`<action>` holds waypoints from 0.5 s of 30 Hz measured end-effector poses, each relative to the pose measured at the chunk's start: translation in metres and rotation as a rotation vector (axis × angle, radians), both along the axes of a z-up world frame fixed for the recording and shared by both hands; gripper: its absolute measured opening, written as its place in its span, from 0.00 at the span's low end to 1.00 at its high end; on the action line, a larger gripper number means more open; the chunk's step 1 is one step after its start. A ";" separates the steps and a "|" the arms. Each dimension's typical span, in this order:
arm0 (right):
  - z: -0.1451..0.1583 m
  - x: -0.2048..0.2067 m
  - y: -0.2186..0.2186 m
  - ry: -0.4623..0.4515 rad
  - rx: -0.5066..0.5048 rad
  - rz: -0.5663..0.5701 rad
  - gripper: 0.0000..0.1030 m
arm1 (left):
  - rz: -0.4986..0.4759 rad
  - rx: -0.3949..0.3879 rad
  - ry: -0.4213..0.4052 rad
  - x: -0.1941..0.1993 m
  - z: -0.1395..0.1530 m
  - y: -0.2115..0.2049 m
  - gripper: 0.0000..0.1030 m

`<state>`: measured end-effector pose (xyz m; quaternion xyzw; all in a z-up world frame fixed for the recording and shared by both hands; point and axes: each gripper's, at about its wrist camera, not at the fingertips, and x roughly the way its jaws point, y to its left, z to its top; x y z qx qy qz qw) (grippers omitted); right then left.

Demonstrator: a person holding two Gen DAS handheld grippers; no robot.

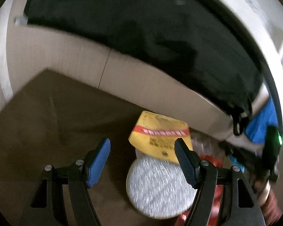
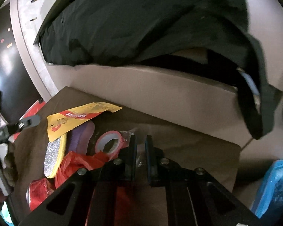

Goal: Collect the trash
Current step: 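Grasp the yellow snack packet with the left gripper while the right grasps the red tape roll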

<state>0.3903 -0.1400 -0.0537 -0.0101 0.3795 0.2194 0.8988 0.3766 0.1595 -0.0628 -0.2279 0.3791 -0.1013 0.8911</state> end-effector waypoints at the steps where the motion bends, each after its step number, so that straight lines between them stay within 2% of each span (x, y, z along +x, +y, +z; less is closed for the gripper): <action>1: 0.002 -0.002 -0.005 -0.003 0.002 -0.005 0.08 | 0.009 -0.027 0.024 0.007 -0.004 0.002 0.69; 3: 0.001 -0.003 -0.008 -0.003 0.004 -0.009 0.08 | 0.044 -0.103 0.102 0.027 -0.020 0.008 0.69; 6: -0.002 -0.006 -0.013 0.003 0.013 -0.013 0.10 | 0.052 -0.204 0.169 0.049 -0.038 0.006 0.67; 7: -0.002 -0.008 -0.014 0.001 0.011 -0.019 0.13 | 0.048 -0.224 0.176 0.054 -0.039 0.003 0.66; 8: -0.002 -0.009 -0.015 -0.003 0.010 -0.022 0.21 | 0.043 -0.224 0.170 0.057 -0.037 -0.001 0.64; 9: -0.002 -0.010 -0.015 -0.010 0.010 -0.025 0.28 | 0.025 -0.223 0.162 0.059 -0.034 -0.007 0.48; 10: -0.001 -0.011 -0.018 -0.022 0.010 -0.027 0.41 | 0.011 -0.213 0.159 0.060 -0.032 -0.011 0.29; 11: 0.001 -0.014 -0.020 -0.038 0.012 -0.025 0.44 | -0.004 -0.190 0.153 0.060 -0.028 -0.017 0.21; 13: 0.003 -0.015 -0.021 -0.056 0.006 -0.018 0.44 | -0.029 -0.139 0.123 0.056 -0.021 -0.026 0.07; 15: 0.001 -0.015 -0.019 -0.048 0.006 0.001 0.44 | -0.053 -0.091 0.070 0.042 -0.009 -0.030 0.06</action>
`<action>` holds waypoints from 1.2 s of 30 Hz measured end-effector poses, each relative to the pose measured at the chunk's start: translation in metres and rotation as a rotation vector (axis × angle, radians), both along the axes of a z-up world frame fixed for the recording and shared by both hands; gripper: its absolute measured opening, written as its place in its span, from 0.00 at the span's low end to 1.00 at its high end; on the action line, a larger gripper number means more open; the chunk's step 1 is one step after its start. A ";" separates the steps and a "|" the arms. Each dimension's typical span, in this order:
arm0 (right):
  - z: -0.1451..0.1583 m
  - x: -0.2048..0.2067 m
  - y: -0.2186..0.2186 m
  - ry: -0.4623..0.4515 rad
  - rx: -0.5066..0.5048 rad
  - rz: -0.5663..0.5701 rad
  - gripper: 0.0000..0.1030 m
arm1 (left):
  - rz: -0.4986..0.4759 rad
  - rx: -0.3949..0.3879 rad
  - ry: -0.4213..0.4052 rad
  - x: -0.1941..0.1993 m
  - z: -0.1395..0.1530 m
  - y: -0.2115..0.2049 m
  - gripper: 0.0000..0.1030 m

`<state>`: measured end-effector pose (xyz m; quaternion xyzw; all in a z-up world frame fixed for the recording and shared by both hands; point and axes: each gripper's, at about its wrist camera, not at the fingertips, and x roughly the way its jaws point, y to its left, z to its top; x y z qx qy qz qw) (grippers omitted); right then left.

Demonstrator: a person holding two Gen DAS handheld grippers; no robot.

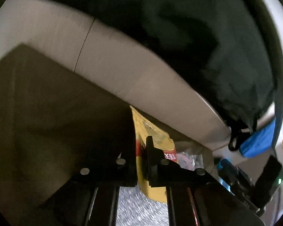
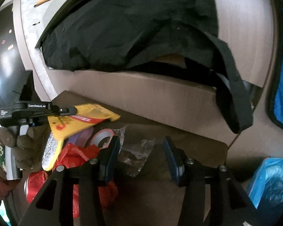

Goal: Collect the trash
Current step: 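Grasp the yellow snack packet with the left gripper while the right grasps the red tape roll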

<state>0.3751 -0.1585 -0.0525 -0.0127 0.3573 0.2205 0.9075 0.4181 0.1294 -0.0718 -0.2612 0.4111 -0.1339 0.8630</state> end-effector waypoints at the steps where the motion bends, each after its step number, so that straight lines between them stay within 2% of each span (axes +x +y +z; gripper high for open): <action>1: -0.001 -0.001 0.001 0.006 0.006 0.009 0.44 | -0.002 0.015 -0.020 -0.005 0.004 0.000 0.06; 7: -0.023 -0.017 0.040 0.080 -0.019 0.132 0.43 | 0.037 0.208 -0.180 -0.063 0.044 0.013 0.05; 11: -0.023 -0.030 0.064 0.180 0.077 0.268 0.43 | 0.087 0.259 -0.203 -0.090 0.052 0.034 0.05; 13: -0.016 -0.039 0.079 0.172 0.060 0.324 0.42 | 0.117 0.273 -0.221 -0.103 0.054 0.043 0.05; 15: -0.006 -0.043 0.085 0.107 0.011 0.324 0.45 | 0.129 0.274 -0.231 -0.112 0.054 0.051 0.05; 17: 0.005 -0.040 0.085 0.025 -0.035 0.287 0.60 | 0.128 0.256 -0.233 -0.121 0.054 0.060 0.05; 19: 0.011 -0.027 0.079 -0.034 -0.059 0.227 0.66 | 0.127 0.247 -0.230 -0.125 0.050 0.063 0.05; 21: 0.008 -0.015 0.076 -0.036 -0.081 0.189 0.66 | 0.127 0.225 -0.219 -0.126 0.046 0.070 0.05; 24: -0.007 0.007 0.079 0.021 -0.115 0.169 0.66 | 0.125 0.162 -0.177 -0.126 0.034 0.082 0.08; 26: -0.017 0.015 0.085 0.034 -0.146 0.176 0.66 | 0.105 0.152 -0.153 -0.127 0.027 0.085 0.13; 28: -0.023 0.021 0.091 0.038 -0.175 0.182 0.66 | 0.073 0.163 -0.151 -0.130 0.023 0.083 0.34; 30: -0.030 0.029 0.100 0.045 -0.213 0.191 0.65 | 0.035 0.173 -0.161 -0.135 0.018 0.078 0.48; 32: -0.036 0.035 0.107 0.041 -0.265 0.187 0.63 | -0.011 0.194 -0.174 -0.139 0.015 0.070 0.51; 33: -0.037 0.037 0.108 0.036 -0.281 0.183 0.60 | -0.032 0.207 -0.177 -0.140 0.015 0.066 0.52; 34: -0.036 0.038 0.108 0.032 -0.289 0.175 0.51 | -0.053 0.222 -0.179 -0.141 0.014 0.062 0.54; 36: -0.032 0.039 0.105 0.047 -0.280 0.163 0.48 | -0.119 0.267 -0.182 -0.145 0.012 0.051 0.55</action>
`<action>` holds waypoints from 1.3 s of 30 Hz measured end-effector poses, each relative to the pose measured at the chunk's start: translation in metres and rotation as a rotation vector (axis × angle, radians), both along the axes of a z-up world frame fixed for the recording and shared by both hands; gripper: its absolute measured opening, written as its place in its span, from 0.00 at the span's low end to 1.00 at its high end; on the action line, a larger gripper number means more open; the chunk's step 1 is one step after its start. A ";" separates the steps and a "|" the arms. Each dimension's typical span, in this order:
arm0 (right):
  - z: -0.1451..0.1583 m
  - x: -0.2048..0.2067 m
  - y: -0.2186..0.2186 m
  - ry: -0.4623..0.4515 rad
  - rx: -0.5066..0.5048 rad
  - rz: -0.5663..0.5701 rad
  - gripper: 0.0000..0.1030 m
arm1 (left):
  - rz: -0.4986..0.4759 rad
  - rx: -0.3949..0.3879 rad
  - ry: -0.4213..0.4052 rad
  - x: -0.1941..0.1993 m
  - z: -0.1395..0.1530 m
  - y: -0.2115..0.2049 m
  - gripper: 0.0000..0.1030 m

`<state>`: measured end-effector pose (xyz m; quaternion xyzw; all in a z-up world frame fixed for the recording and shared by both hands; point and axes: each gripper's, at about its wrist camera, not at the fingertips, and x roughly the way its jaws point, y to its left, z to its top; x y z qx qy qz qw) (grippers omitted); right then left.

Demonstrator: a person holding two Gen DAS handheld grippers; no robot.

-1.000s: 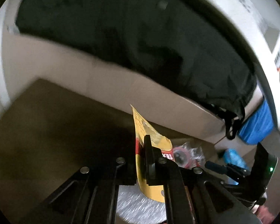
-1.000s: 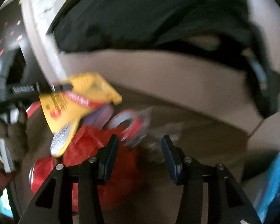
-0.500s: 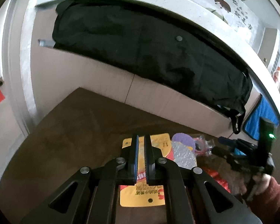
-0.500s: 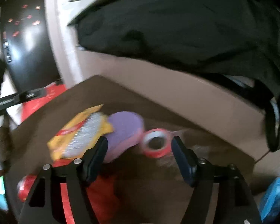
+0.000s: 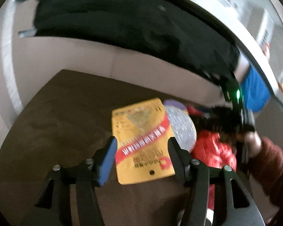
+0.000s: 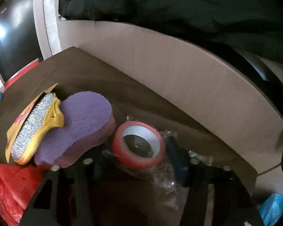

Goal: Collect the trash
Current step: 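Grasp the yellow snack packet with the left gripper while the right grasps the red tape roll, then lift the yellow packet and tape roll in its plastic wrap over the bin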

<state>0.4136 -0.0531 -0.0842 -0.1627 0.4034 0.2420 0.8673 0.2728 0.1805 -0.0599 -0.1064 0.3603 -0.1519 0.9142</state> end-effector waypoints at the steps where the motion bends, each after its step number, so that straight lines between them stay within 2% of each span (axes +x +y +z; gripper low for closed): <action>1: 0.003 -0.002 -0.004 0.009 0.024 -0.011 0.48 | -0.016 0.016 0.001 -0.001 0.000 -0.004 0.55; 5: 0.028 -0.015 -0.028 -0.036 0.096 -0.057 0.48 | -0.078 0.104 -0.002 -0.010 -0.001 -0.023 0.55; 9: 0.043 -0.026 -0.053 -0.033 0.157 -0.079 0.48 | -0.124 0.193 -0.013 -0.019 -0.002 -0.042 0.56; 13: 0.046 -0.036 -0.062 -0.030 0.170 -0.089 0.48 | -0.164 0.364 -0.023 -0.024 -0.011 -0.065 0.56; 17: 0.043 -0.042 -0.067 -0.006 0.205 -0.092 0.48 | -0.215 0.489 -0.048 -0.021 -0.018 -0.076 0.57; 19: 0.043 -0.042 -0.068 0.000 0.214 -0.090 0.48 | -0.232 0.513 -0.040 -0.014 -0.019 -0.079 0.57; 23: 0.044 -0.051 -0.074 0.004 0.226 -0.085 0.48 | -0.204 0.572 -0.031 0.006 -0.029 -0.078 0.57; 24: 0.045 -0.054 -0.069 0.003 0.228 -0.086 0.48 | -0.187 0.587 -0.038 0.009 -0.030 -0.077 0.54; 25: 0.046 -0.056 -0.071 -0.001 0.230 -0.085 0.48 | -0.163 0.596 -0.048 0.011 -0.030 -0.074 0.39; 27: 0.049 -0.062 -0.076 -0.006 0.242 -0.085 0.48 | -0.102 0.565 -0.066 0.013 -0.022 -0.063 0.11; 28: 0.050 -0.065 -0.080 -0.005 0.251 -0.085 0.48 | -0.086 0.535 -0.073 0.015 -0.019 -0.057 0.10; 29: 0.051 -0.066 -0.082 -0.004 0.260 -0.086 0.48 | -0.061 0.461 -0.087 0.014 -0.009 -0.046 0.09; 32: 0.053 -0.067 -0.085 0.000 0.278 -0.084 0.48 | 0.007 0.328 -0.104 0.017 0.010 -0.020 0.06; 35: 0.051 -0.067 -0.086 0.012 0.284 -0.086 0.48 | 0.092 0.202 -0.079 0.031 0.020 0.012 0.06; 39: 0.046 -0.066 -0.078 0.027 0.281 -0.078 0.48 | 0.154 0.123 -0.035 0.053 0.014 0.030 0.08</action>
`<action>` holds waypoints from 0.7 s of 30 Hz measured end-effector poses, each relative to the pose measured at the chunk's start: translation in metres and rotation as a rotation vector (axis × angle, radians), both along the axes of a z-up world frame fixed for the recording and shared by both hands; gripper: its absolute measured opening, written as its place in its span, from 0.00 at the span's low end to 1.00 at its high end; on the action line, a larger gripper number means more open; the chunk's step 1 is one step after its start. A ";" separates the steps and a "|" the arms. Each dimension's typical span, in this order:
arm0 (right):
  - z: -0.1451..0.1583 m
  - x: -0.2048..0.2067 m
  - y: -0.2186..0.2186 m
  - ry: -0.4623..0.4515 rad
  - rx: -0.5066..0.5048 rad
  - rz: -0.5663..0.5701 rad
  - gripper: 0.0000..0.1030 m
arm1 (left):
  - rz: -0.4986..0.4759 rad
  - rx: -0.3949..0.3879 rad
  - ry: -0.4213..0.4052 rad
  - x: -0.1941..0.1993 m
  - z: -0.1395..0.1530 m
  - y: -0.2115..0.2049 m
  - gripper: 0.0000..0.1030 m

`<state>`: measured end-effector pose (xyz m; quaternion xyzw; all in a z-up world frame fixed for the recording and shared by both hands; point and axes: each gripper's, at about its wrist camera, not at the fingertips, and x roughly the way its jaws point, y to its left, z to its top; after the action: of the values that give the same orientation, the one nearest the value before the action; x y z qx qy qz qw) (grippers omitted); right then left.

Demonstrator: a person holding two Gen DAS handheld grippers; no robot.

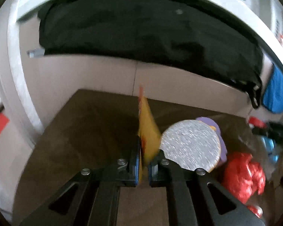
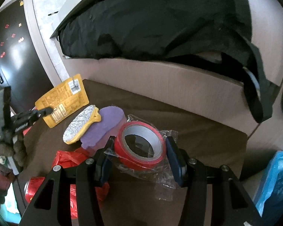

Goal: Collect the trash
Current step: 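Lift the yellow packet and tape roll in its plastic wrap over the bin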

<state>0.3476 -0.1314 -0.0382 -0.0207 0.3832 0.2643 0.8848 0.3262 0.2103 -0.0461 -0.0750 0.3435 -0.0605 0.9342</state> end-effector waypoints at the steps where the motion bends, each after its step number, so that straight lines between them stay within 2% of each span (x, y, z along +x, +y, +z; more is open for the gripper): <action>1: 0.000 0.001 0.002 0.001 -0.003 0.004 0.48 | 0.005 -0.019 0.018 0.007 -0.004 0.003 0.08; 4: -0.002 0.000 0.009 -0.001 -0.023 0.019 0.48 | 0.041 -0.027 0.054 0.029 -0.015 -0.001 0.07; 8: -0.002 -0.003 0.013 -0.008 -0.038 0.026 0.48 | 0.082 -0.062 0.044 0.034 -0.016 -0.001 0.01; 16: 0.011 -0.014 0.011 -0.044 -0.058 0.010 0.48 | 0.093 -0.051 -0.061 -0.004 0.028 -0.020 0.00; 21: 0.030 -0.028 0.011 -0.102 -0.051 0.012 0.48 | 0.073 0.001 -0.152 -0.027 0.063 -0.049 0.00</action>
<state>0.3192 -0.1205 -0.0077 -0.0588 0.3443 0.2584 0.9007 0.2991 0.1609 0.0174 -0.0822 0.2687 -0.0315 0.9592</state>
